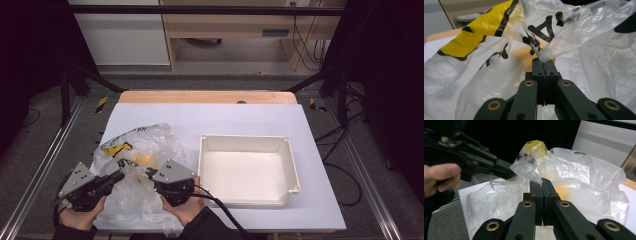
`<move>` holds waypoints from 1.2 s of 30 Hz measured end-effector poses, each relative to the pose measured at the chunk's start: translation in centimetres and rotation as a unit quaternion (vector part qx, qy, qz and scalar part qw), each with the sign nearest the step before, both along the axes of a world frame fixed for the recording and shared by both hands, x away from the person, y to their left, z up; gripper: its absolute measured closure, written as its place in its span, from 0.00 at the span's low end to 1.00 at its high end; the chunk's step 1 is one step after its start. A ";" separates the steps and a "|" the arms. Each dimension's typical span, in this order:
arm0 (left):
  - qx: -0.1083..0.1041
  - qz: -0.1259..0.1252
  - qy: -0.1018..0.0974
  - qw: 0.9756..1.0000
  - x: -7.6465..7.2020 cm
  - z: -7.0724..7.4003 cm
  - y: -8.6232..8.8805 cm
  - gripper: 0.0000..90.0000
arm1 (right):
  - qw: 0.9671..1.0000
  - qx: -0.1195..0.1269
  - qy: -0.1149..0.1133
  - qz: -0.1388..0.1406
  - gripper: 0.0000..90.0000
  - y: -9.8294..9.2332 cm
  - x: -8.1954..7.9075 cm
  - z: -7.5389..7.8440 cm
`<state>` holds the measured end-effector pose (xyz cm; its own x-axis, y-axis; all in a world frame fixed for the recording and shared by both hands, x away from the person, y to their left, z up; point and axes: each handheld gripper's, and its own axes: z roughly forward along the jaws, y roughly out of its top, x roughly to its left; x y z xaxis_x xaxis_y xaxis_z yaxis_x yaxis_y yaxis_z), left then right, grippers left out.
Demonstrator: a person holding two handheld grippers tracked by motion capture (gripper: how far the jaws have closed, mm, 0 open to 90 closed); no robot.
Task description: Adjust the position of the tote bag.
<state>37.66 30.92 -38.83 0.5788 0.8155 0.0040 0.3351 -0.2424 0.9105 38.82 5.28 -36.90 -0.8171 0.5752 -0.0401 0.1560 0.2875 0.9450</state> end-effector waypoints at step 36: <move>0.003 0.028 -0.033 0.999 6.6 4.7 -0.8 1.00 | 0.997 -0.028 0.002 -0.073 1.00 -3.8 1.9 -1.3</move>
